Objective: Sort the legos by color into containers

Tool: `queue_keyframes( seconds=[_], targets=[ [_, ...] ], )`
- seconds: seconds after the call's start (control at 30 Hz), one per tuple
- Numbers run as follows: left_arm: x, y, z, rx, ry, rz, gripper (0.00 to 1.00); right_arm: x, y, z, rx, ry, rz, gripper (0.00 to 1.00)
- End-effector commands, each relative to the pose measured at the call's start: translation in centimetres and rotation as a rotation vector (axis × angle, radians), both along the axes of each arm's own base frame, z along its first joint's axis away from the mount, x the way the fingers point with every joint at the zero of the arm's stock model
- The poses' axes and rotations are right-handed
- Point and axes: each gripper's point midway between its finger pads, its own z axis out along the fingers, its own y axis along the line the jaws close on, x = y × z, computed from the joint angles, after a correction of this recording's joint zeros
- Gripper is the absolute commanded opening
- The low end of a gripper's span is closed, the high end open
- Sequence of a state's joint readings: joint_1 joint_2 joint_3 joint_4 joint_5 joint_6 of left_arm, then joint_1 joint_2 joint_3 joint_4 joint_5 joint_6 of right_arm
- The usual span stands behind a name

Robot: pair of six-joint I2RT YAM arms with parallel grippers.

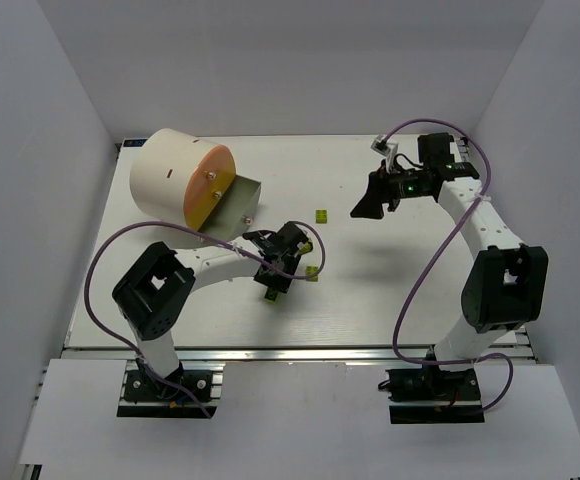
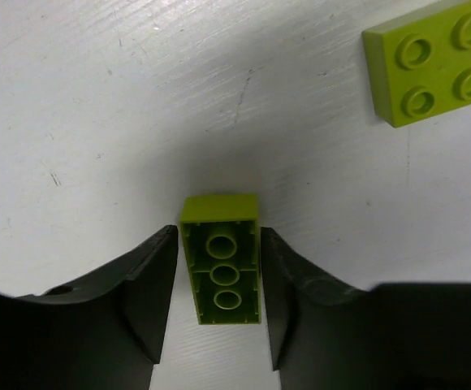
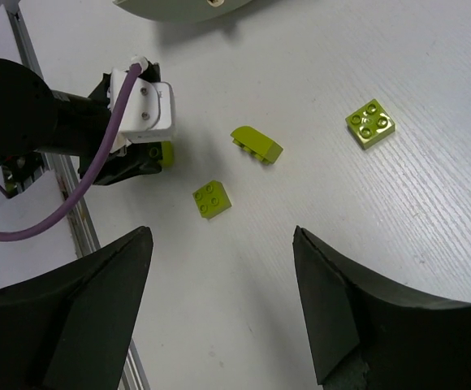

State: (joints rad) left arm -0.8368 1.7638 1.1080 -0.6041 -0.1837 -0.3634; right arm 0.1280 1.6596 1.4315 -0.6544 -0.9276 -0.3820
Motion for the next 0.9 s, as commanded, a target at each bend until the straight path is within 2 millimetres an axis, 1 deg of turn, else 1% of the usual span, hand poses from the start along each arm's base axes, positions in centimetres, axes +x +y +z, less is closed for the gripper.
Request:
queue_keyframes(
  seconds=[0.0,0.03,0.07,0.1,0.13,0.17,0.2,0.23,0.27,0.3,0.33,0.4,0.43,0.47,0.5,0.53,0.57,0.6,0.63,0.67,0.7,0.73,0.77,0.83,0.87],
  targets=[
    [0.7,-0.9,1.2,-0.018,-0.052,-0.013,0.49,-0.8,-0.3,1.4,0.026,-0.025,0.004,0.75],
    [0.8,-0.7,1.5,-0.012,-0.061,-0.009,0.39,-0.9,-0.2,1.4,0.021,-0.028,0.005,0.74],
    [1.0,-0.6,1.8,-0.007,-0.072,-0.003,0.34,-1.0,-0.2,1.1,0.017,-0.024,0.004,0.74],
    [1.6,-0.5,3.0,-0.006,-0.112,0.012,0.29,-1.0,-0.2,1.2,0.013,-0.034,0.006,0.72],
    [1.8,-0.1,3.5,0.005,-0.125,0.023,0.24,-1.1,-0.3,1.1,0.001,-0.045,0.005,0.7],
    [2.3,0.3,4.2,0.009,-0.148,0.042,0.15,-1.3,-0.4,1.0,-0.008,-0.055,0.008,0.68],
    [3.1,0.8,5.6,0.008,-0.185,0.064,0.12,-1.4,-0.5,0.9,-0.018,-0.072,0.011,0.63],
    [3.5,1.1,6.3,0.006,-0.2,0.074,0.1,-1.4,-0.6,0.7,-0.03,-0.084,0.011,0.58],
    [3.7,1.3,7.2,0.007,-0.224,0.079,0.05,-1.8,-0.6,0.5,-0.036,-0.088,0.02,0.49],
    [4.8,2.1,8.4,0.03,-0.279,0.108,0.02,-1.9,-0.5,0.2,-0.047,-0.114,0.039,0.3],
    [5.4,2.1,10.0,0.026,-0.32,0.103,0.01,-2.0,-0.6,0.1,-0.054,-0.127,0.048,0.2],
    [7.0,3.3,11.6,0.041,-0.358,0.14,0.0,-2.6,-0.5,-0.3,-0.07,-0.14,0.067,0.01],
    [8.0,3.7,12.8,0.058,-0.388,0.147,0.0,-2.7,-0.6,-0.5,-0.078,-0.16,0.075,0.0],
    [8.7,4.1,13.2,0.069,-0.398,0.155,0.0,-3.0,-0.3,-0.5,-0.081,-0.171,0.085,0.0],
    [9.5,5.1,13.6,0.092,-0.404,0.171,0.0,-3.3,-0.2,-0.8,-0.086,-0.174,0.092,0.0],
    [10.6,5.4,14.3,0.1,-0.423,0.188,0.0,-3.4,-0.2,-1.0,-0.09,-0.178,0.096,0.0],
    [11.2,5.7,14.6,0.102,-0.43,0.199,0.0,-3.6,0.0,-1.1,-0.092,-0.181,0.104,0.0],
    [12.1,6.5,15.0,0.112,-0.44,0.216,0.0,-3.8,0.0,-1.4,-0.096,-0.176,0.107,0.0],
    [13.0,6.8,15.9,0.112,-0.464,0.233,0.0,-3.9,0.1,-1.5,-0.102,-0.182,0.114,0.01],
    [13.5,7.2,15.7,0.124,-0.461,0.244,0.0,-4.1,0.2,-1.7,-0.104,-0.182,0.12,0.02],
    [14.1,7.7,15.9,0.136,-0.468,0.253,0.0,-4.1,0.2,-1.6,-0.106,-0.185,0.122,0.03],
    [14.8,8.7,16.1,0.15,-0.471,0.278,0.0,-4.3,0.2,-2.0,-0.112,-0.179,0.125,0.04],
    [15.7,9.1,16.2,0.165,-0.479,0.294,0.0,-4.2,0.2,-2.0,-0.114,-0.183,0.124,0.05],
    [16.5,10.1,16.3,0.195,-0.479,0.312,0.0,-4.5,0.4,-2.2,-0.117,-0.182,0.134,0.09],
    [17.3,10.9,16.7,0.202,-0.489,0.33,0.0,-4.5,0.4,-2.2,-0.121,-0.187,0.137,0.11]
  ],
)
